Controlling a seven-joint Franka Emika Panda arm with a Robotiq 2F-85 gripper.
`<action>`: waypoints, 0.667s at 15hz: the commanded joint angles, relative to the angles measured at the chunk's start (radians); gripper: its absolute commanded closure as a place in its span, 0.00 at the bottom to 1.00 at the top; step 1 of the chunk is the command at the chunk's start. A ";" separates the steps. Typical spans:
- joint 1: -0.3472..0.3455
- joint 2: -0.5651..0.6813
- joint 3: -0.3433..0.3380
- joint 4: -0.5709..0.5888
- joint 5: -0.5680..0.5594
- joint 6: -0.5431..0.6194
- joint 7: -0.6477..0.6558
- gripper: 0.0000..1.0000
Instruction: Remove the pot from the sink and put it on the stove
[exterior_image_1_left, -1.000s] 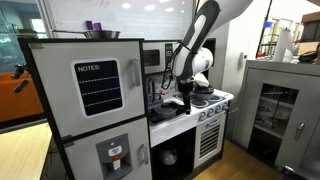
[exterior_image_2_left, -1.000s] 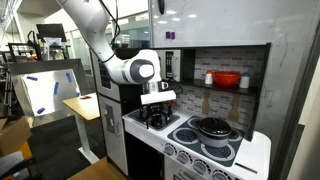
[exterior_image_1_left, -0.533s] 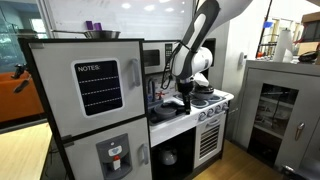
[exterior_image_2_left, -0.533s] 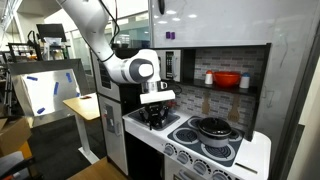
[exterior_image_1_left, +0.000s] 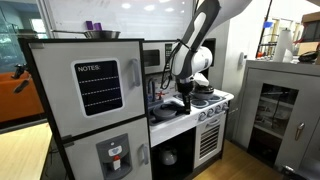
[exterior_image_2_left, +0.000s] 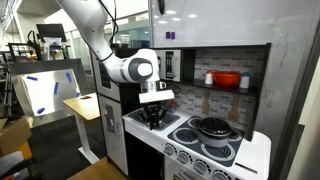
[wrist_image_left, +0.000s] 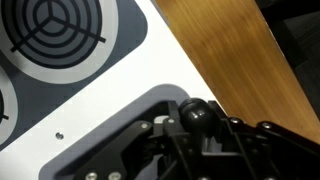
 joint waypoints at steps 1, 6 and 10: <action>-0.017 0.009 0.007 0.009 0.008 0.020 -0.016 0.91; -0.017 -0.033 0.012 -0.009 0.053 -0.032 0.016 0.91; -0.004 -0.052 0.006 -0.007 0.054 -0.058 0.056 0.91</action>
